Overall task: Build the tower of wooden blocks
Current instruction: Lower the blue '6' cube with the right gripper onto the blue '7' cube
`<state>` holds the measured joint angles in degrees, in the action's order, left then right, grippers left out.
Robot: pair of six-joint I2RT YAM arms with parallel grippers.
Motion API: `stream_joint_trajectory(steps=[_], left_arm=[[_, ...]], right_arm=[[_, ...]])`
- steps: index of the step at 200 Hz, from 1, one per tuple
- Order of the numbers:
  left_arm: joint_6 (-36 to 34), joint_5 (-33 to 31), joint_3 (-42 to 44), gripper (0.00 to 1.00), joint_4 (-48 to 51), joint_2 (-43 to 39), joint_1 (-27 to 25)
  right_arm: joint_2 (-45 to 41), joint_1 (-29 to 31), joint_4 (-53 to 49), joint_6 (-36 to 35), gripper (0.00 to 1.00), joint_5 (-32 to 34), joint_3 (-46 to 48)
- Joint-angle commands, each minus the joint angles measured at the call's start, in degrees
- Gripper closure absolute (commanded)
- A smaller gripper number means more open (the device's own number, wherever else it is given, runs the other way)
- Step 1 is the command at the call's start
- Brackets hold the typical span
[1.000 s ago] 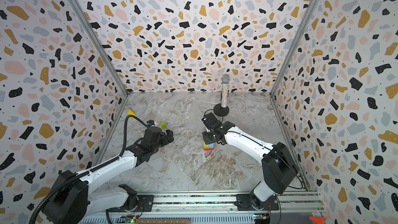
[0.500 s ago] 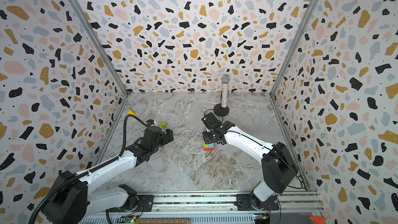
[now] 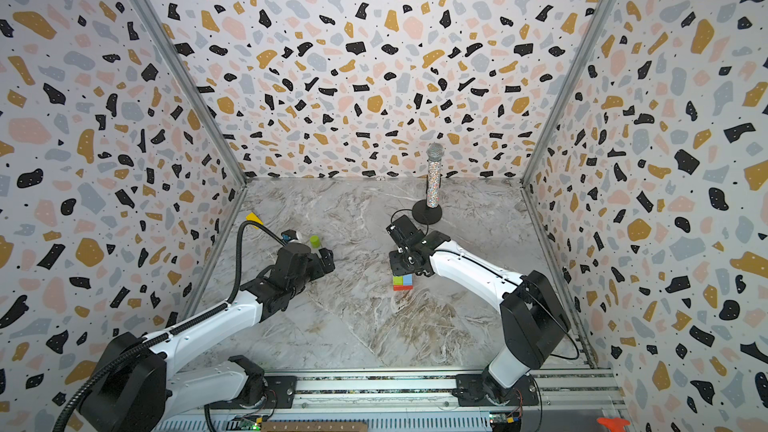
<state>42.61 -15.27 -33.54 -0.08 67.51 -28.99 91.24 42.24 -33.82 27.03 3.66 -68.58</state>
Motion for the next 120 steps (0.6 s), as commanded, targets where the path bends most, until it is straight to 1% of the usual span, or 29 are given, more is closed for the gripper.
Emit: stream_joint_trajectory(steps=[1, 120], left_arm=[[-0.9, 0.3, -0.4, 0.0, -1.9, -0.5, -0.2], [-1.0, 0.1, -0.3, 0.0, -2.1, -0.3, -0.2]], right_arm=[[0.1, 0.2, -1.9, 0.8, 0.67, 1.2, -2.0], [1.4, 0.2, -1.4, 0.6, 0.67, 0.8, -3.0]])
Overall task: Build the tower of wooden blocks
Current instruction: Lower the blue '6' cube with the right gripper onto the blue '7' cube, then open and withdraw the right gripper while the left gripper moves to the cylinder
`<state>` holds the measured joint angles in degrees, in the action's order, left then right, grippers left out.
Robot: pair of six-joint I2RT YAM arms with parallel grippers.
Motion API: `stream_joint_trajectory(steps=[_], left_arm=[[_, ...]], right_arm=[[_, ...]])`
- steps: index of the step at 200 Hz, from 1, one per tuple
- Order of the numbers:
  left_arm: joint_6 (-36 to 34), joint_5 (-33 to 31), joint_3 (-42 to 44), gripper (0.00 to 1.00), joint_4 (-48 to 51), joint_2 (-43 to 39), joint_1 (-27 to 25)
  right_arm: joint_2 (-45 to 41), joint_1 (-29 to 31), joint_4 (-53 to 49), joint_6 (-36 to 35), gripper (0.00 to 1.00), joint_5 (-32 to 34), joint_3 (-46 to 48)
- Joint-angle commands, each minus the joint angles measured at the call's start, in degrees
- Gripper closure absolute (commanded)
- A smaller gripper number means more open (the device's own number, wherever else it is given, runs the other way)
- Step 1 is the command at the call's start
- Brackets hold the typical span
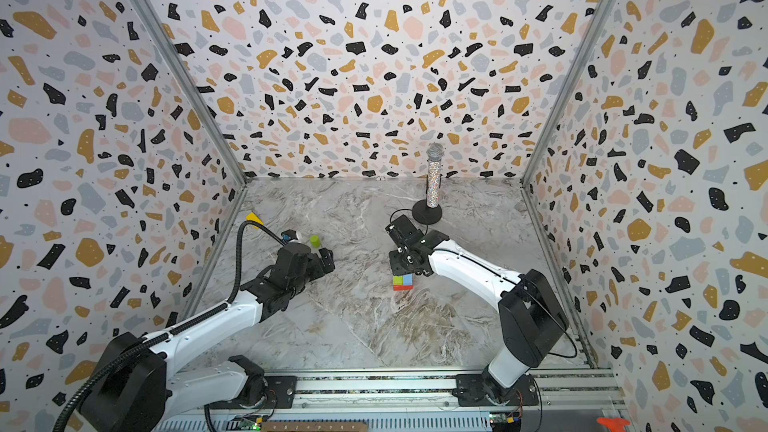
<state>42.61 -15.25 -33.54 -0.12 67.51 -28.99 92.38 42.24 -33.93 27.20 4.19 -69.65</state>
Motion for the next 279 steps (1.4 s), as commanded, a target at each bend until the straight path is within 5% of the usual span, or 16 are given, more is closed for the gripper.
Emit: stream_joint_trajectory(steps=[1, 81, 129, 188, 279], left_arm=[[-1.0, 0.1, -0.2, 0.0, -2.0, -0.3, -0.2], [-1.1, -0.1, -0.5, 0.0, -1.9, -0.3, -0.2], [-1.7, 0.0, -0.6, 0.0, -2.1, -0.7, -0.2], [-2.9, -1.5, -2.5, 0.0, 0.7, -1.0, -0.1], [-10.3, 2.8, -14.0, 0.0, 10.6, 4.2, 2.6]], right_arm=[[0.3, 0.2, -1.3, 0.4, 0.67, 0.3, -1.9], [0.1, 0.2, -1.3, 0.1, 0.66, 0.5, -1.7], [-0.4, 0.3, -0.1, -0.4, 0.51, 0.8, -1.5], [-2.1, 0.4, 0.4, -1.5, 0.49, 1.5, -2.2], [-19.4, -4.7, 9.7, -8.0, 0.44, -2.0, 6.1]])
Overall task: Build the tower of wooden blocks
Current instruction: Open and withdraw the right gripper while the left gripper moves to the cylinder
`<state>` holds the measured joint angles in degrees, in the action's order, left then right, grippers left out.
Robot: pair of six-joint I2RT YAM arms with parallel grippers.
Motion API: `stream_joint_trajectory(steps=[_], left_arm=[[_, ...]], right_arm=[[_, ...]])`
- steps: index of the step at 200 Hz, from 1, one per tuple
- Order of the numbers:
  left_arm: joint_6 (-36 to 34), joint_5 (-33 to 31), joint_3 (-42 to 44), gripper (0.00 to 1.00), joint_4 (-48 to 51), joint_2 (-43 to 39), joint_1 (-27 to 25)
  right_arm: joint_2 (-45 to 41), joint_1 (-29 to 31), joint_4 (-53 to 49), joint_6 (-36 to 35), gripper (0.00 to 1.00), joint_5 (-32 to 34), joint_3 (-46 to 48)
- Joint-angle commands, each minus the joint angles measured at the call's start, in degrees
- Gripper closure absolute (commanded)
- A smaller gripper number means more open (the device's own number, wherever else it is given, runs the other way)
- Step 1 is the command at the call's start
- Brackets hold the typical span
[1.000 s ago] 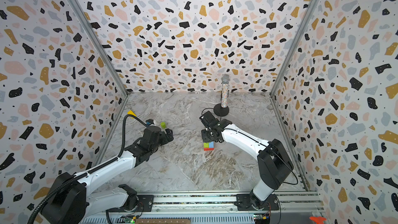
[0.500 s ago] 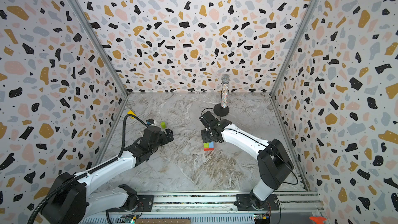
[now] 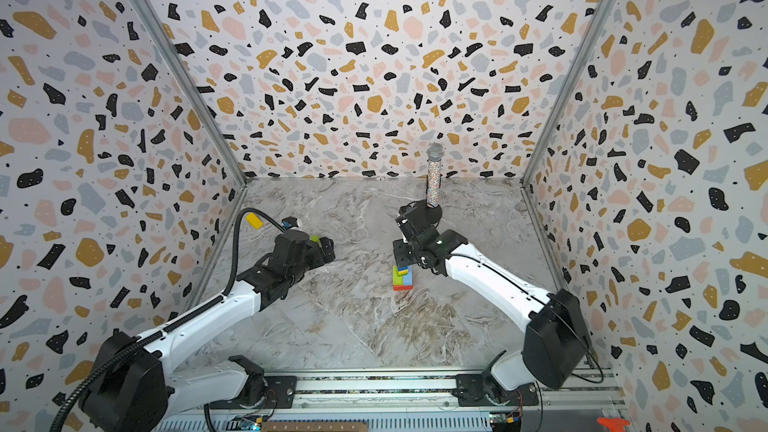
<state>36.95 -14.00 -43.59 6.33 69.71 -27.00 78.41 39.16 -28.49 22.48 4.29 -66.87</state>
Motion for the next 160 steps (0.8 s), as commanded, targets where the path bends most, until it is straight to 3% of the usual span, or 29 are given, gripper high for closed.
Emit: stream_joint_trajectory(steps=[1, 38, 85, 160], left_arm=[[-4.8, 1.6, -4.1, 0.0, 4.4, 2.2, 0.6], [-9.1, 0.8, -9.7, 0.01, 10.5, 6.5, 0.8], [-10.7, 0.4, -14.6, 0.1, 14.2, 13.1, 2.6], [-11.9, 1.1, -25.0, 0.24, 17.6, 27.8, 9.7]], right_arm=[[-5.7, -1.8, 4.4, -3.3, 0.43, -2.1, 3.5], [-13.3, -6.2, 11.3, -4.2, 0.33, -7.4, 11.1], [-18.9, -13.1, 19.0, -3.3, 0.0, -16.6, 20.7], [-23.3, -14.6, 29.3, 1.3, 0.01, -22.5, 31.2]])
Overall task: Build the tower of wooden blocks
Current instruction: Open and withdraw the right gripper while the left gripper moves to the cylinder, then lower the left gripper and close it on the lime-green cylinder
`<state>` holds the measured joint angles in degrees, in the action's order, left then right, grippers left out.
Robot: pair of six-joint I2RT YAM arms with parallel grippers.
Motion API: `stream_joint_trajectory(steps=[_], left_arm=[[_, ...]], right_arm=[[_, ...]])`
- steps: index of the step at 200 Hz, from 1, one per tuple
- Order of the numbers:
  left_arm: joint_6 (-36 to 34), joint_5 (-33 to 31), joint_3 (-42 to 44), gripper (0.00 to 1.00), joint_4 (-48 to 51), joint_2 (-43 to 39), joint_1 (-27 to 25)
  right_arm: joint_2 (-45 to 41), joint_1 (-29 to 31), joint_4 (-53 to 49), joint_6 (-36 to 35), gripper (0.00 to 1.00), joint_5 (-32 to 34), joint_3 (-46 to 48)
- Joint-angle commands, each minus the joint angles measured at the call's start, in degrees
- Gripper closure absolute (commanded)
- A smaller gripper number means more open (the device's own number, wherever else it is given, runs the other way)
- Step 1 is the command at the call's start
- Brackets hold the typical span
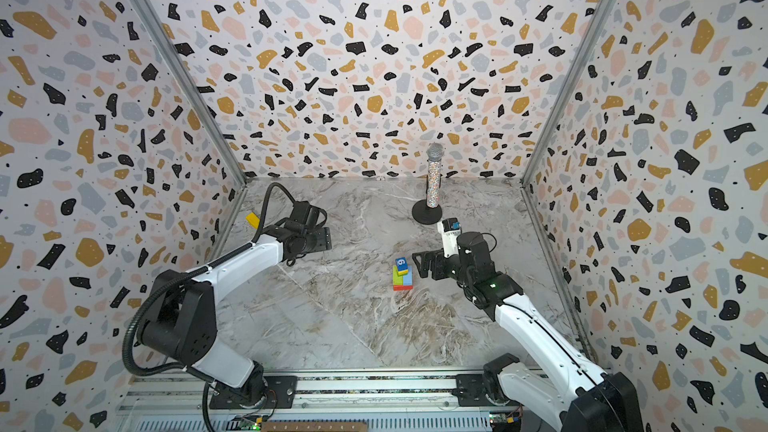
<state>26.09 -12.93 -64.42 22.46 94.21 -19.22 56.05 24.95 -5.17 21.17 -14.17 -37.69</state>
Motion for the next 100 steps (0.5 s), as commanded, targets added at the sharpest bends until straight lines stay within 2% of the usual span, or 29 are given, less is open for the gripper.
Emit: stream_joint_trajectory(steps=[1, 18, 54, 100], left_arm=[[-1.0, 0.1, -4.3, 0.24, 1.4, 3.5, 2.1], [-0.9, 0.8, -6.7, 0.27, 1.8, 6.5, 3.5], [-1.7, -0.2, -10.9, 0.27, 2.9, 11.0, 4.6], [-1.6, 1.8, -11.2, 0.3, 1.8, 13.9, 5.7]], right_arm=[[-0.9, -0.4, 6.1, 2.7, 0.01, -4.2, 2.1], [0.4, -1.2, 6.3, 3.1, 0.01, -6.7, 1.6], [0.9, -2.9, 7.5, 4.1, 0.01, -10.5, 1.8], [-0.3, -4.6, 9.6, 5.3, 0.01, -13.8, 2.9]])
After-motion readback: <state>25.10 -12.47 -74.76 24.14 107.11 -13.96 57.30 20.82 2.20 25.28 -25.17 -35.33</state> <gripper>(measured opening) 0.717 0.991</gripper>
